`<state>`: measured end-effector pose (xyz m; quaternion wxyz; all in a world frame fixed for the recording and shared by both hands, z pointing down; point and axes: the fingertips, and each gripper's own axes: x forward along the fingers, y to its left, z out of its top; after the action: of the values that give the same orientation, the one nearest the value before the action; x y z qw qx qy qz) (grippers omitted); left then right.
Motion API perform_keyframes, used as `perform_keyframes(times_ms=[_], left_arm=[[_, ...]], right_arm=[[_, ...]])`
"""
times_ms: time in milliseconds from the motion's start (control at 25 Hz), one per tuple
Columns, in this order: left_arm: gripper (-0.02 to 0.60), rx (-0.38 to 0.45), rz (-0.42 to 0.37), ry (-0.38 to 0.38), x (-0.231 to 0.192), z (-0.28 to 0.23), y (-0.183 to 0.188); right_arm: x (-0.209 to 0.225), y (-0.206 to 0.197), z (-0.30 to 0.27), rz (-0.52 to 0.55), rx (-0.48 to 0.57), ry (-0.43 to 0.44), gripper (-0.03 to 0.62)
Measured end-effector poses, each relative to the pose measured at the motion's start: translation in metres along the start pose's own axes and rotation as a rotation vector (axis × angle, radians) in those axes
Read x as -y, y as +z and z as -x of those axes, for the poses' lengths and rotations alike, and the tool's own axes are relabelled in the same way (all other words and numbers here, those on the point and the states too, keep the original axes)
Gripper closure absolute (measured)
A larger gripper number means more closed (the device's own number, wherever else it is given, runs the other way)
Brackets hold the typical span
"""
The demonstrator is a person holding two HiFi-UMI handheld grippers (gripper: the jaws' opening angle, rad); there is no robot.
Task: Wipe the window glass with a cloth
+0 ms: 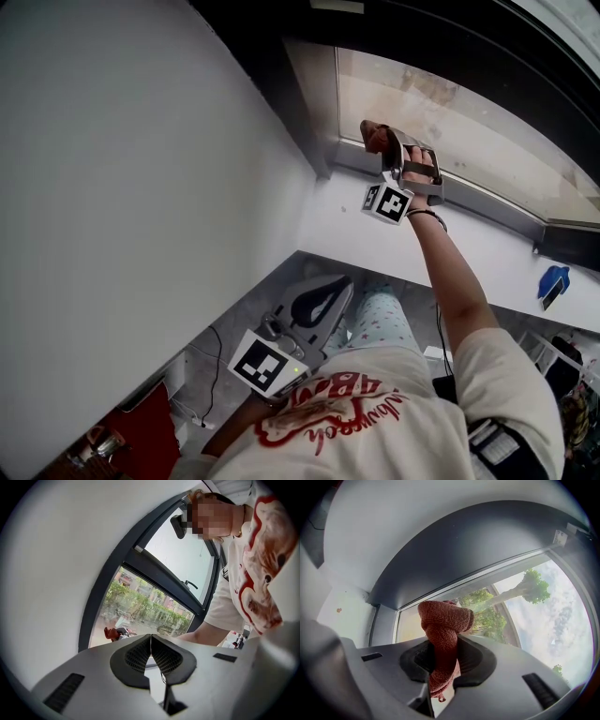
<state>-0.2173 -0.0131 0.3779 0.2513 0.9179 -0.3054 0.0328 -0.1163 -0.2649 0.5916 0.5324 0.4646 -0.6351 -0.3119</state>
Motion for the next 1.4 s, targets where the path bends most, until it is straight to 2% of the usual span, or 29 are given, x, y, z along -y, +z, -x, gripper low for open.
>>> perform_keyframes(times_ms=[280,520,680,800,880,1000,1080,1240,1400], left_arm=[[0.560,-0.022,0.010,0.024,-0.004,0.003,-0.014],[0.560,-0.026,0.064,0.088,-0.006,0.007,-0.018],[0.560,-0.056,0.049,0.114,-0.009,0.009,-0.026],[0.560,-0.059,0.080,0.116,-0.018,0.010,-0.037],[0.560,-0.061,0.087,0.121,-0.020,0.009,-0.037],[0.560,-0.039,0.067,0.111,-0.014,0.002,-0.019],[0.560,-0.019,0.039,0.077,-0.011,-0.005,-0.009],[0.560,0.015,0.007,0.004,0.000,-0.010,0.013],[0.560,0.035,-0.045,-0.054,0.009,-0.014,0.036]], right_arm=[[-0.041,-0.022,-0.013,0.022,-0.047,0.058,0.510],[-0.069,-0.030,-0.022,0.005,-0.063,0.106,0.510],[-0.088,-0.030,-0.035,-0.010,-0.070,0.140,0.510],[-0.110,-0.031,-0.045,0.001,-0.085,0.164,0.510],[-0.110,-0.028,-0.044,-0.007,-0.084,0.177,0.510],[-0.082,-0.015,-0.028,-0.055,-0.051,0.162,0.510],[-0.046,-0.005,-0.014,-0.083,-0.021,0.119,0.510],[0.051,0.030,0.036,-0.167,0.047,0.027,0.510],[0.158,0.065,0.072,-0.201,0.112,-0.122,0.510]])
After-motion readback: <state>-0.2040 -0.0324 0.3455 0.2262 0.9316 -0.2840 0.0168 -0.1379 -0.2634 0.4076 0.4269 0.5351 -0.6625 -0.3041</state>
